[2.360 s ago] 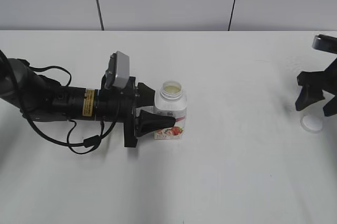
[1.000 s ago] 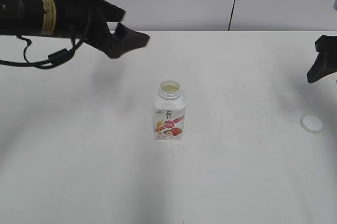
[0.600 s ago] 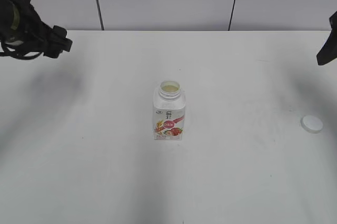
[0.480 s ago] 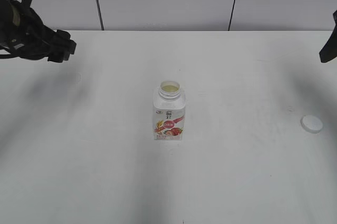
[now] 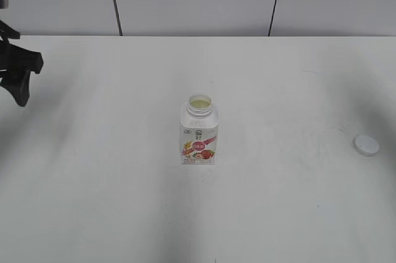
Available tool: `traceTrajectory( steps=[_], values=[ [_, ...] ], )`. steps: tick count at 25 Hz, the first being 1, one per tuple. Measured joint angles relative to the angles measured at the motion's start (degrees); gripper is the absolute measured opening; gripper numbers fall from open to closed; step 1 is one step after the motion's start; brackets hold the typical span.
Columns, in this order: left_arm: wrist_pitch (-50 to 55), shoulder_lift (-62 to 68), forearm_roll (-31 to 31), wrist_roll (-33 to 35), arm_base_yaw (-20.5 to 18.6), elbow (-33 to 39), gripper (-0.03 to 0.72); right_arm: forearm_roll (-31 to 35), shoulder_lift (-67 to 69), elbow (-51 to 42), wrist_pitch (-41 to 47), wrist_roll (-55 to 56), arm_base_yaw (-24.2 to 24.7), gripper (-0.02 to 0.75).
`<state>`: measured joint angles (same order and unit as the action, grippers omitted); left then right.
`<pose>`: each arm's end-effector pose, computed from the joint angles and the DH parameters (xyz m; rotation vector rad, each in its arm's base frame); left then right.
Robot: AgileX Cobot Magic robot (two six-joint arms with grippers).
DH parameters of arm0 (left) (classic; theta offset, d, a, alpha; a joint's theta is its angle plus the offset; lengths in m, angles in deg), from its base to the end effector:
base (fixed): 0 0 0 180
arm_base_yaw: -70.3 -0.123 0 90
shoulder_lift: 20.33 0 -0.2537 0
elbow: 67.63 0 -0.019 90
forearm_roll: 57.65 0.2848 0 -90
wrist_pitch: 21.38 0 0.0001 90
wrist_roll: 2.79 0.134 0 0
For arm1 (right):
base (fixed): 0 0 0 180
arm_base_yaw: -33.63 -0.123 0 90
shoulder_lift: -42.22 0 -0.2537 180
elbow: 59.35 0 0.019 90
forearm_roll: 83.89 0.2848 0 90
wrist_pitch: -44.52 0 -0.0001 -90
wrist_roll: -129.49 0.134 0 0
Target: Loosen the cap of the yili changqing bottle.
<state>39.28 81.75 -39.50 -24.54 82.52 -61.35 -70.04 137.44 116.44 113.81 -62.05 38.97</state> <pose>0.3563 -0.0399 0.1734 -0.0525 2.8575 0.3202 0.3352 -0.0012 0.2199 -0.0649 2.8981 0.2958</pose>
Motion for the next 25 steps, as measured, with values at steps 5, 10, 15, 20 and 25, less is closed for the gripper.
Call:
traceTrajectory(
  steps=[5, 10, 15, 20, 25],
  values=[
    [7.5, -2.8, -5.8, 4.7, -0.6, -0.1, 0.583, -0.4, -5.1, -3.9, 0.0, 0.0, 0.0, 0.529],
    [8.5, -14.6, -10.9, 6.0, -0.6, 4.5, 0.583, -0.6, -16.5, -14.3, 0.0, 0.0, 0.0, 0.529],
    [9.1, -33.0, -9.5, 6.2, -0.6, 14.2, 0.576, -1.4, -31.3, -24.8, 0.1, -1.8, 0.0, 0.522],
    [9.3, -54.1, -8.8, 6.4, -0.6, 20.1, 0.564, -1.7, -48.6, -33.1, 0.5, -2.4, 0.0, 0.522],
    [9.3, -70.4, -10.9, 11.3, -0.6, 25.3, 0.564, -1.8, -65.3, -37.1, 0.6, -2.4, 0.0, 0.522]
  ],
)
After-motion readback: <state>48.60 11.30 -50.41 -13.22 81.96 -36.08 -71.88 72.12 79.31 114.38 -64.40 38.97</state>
